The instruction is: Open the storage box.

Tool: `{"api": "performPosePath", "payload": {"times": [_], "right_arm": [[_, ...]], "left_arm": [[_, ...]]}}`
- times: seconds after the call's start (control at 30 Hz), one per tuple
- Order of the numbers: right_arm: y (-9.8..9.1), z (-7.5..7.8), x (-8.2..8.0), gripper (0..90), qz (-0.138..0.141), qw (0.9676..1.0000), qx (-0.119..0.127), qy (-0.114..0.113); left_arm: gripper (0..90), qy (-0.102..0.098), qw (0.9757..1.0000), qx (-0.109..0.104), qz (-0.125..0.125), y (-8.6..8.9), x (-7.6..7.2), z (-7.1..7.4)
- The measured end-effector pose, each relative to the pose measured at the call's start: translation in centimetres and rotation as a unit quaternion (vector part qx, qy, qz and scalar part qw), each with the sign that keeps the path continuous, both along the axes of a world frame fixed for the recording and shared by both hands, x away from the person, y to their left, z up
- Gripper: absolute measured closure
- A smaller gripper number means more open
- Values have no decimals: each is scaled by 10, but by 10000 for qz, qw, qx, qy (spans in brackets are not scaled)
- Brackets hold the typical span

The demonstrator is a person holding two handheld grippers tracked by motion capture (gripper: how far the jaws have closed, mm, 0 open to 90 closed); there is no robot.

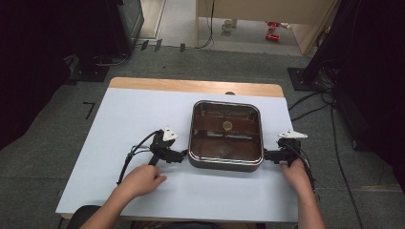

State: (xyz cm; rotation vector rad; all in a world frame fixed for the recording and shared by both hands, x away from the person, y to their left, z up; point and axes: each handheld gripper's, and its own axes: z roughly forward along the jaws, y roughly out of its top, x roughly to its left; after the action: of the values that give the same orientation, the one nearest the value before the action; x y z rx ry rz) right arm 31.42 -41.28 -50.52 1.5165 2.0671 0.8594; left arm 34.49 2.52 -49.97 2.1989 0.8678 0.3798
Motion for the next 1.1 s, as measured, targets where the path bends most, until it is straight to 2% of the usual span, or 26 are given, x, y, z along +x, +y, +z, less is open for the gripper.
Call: {"api": "performPosePath", "payload": {"times": [0.83,0.9,1.1], "right_arm": [[0,0,0,0,2,10000,-5,-4],[0,0,0,0,-1,10000,4,5],[0,0,0,0,0,10000,8,5]], "left_arm": [[119,16,10000,39,8,-1,0,1],[119,112,9998,158,-19,-2,2,3],[132,253,9989,314,-219,-2,6,8]]}}
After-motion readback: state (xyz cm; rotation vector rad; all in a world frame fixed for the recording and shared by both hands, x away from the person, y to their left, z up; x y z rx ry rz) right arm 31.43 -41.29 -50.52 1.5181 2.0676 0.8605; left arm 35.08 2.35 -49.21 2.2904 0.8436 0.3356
